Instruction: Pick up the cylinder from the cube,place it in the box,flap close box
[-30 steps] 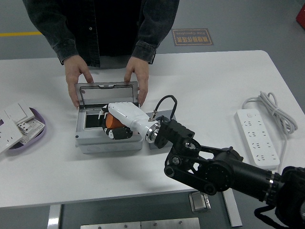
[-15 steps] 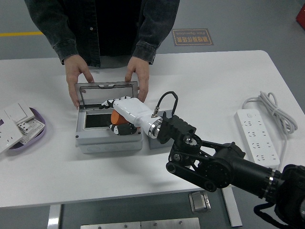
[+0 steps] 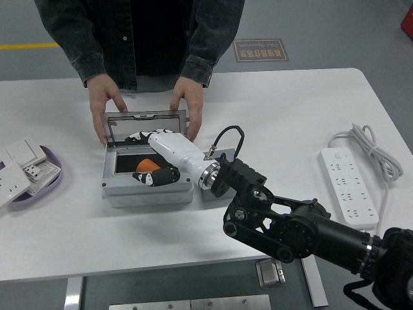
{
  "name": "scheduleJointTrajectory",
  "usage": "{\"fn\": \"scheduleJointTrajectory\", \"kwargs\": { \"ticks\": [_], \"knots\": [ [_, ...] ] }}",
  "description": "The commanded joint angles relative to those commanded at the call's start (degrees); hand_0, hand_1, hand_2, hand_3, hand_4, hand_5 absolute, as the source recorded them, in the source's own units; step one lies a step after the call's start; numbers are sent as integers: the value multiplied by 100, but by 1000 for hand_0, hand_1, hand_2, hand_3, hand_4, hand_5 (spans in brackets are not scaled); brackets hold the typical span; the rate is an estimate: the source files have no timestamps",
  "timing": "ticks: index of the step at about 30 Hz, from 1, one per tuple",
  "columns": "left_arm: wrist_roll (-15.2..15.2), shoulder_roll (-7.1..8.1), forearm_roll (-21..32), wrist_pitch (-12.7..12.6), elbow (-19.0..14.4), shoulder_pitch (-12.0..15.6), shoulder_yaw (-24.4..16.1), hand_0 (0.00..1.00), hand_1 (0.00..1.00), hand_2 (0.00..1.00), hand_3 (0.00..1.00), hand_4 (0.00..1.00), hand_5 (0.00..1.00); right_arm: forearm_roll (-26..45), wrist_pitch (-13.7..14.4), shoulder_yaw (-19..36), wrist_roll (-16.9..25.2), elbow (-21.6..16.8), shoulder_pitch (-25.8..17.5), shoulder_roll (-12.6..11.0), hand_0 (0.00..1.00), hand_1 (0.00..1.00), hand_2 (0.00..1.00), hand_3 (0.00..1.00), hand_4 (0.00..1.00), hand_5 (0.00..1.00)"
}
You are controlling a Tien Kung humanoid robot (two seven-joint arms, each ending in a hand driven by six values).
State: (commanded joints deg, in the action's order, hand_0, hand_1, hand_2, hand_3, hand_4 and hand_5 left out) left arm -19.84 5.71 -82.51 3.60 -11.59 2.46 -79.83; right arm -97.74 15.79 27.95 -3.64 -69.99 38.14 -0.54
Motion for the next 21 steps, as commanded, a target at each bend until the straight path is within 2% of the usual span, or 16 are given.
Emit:
{"fn": "scheduleJointTrajectory", "kwargs": {
  "ticks": [5,8,12,13,21],
  "knots": [
    [1,-11,9,2,3,3,12,612,612,564,597,665,217,531,183,322,206,-595,59,-279,937,828,810,848,816,265],
    [9,-2,-6,8,7,-12,9,612,612,565,599,672,215,666,238,506,247,-719,261,-453,894,787,770,810,822,289],
    [20,17,-38,18,12,-35,-7,612,612,565,599,672,215,873,245,553,290,-424,591,-621,894,787,770,810,822,289],
    [20,21,-47,20,12,-40,-12,612,612,565,599,673,212,948,239,527,310,-303,673,-641,847,742,731,773,818,304],
    [28,36,-33,32,17,-64,23,612,611,564,597,659,215,1451,161,191,492,707,963,-609,829,728,723,770,815,311]
  ]
}}
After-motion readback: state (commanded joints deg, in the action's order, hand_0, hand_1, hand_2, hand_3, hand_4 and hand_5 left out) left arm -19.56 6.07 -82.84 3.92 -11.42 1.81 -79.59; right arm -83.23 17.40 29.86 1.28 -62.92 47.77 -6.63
